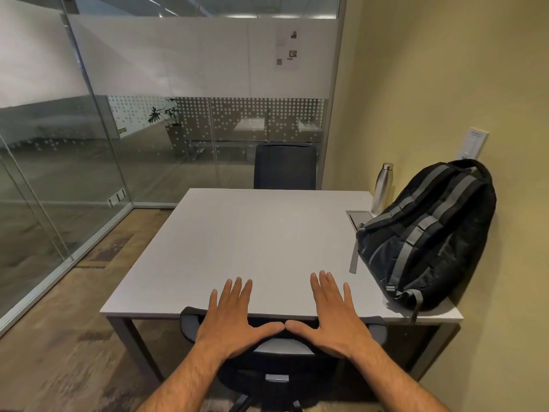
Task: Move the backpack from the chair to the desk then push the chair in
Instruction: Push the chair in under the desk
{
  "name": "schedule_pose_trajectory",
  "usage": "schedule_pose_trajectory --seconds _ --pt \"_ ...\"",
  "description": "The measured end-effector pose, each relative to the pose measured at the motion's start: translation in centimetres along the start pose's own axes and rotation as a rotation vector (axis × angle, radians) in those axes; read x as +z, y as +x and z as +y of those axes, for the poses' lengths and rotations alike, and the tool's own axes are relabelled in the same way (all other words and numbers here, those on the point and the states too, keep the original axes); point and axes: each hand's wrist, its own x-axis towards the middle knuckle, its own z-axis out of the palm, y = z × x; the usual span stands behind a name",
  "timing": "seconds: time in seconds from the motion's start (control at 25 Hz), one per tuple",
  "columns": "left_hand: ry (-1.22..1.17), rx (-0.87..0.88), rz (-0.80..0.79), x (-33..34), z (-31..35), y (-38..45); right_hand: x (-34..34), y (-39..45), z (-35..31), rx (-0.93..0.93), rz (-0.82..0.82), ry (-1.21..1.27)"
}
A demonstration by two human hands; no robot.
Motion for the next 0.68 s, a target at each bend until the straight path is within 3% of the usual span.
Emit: schedule_pose_trajectory --seconds 0.68 --pt "0.019 -0.022 0.016 1.0 0.0 -8.3 0.3 -8.0 -2.6 -0.089 0.031 0.012"
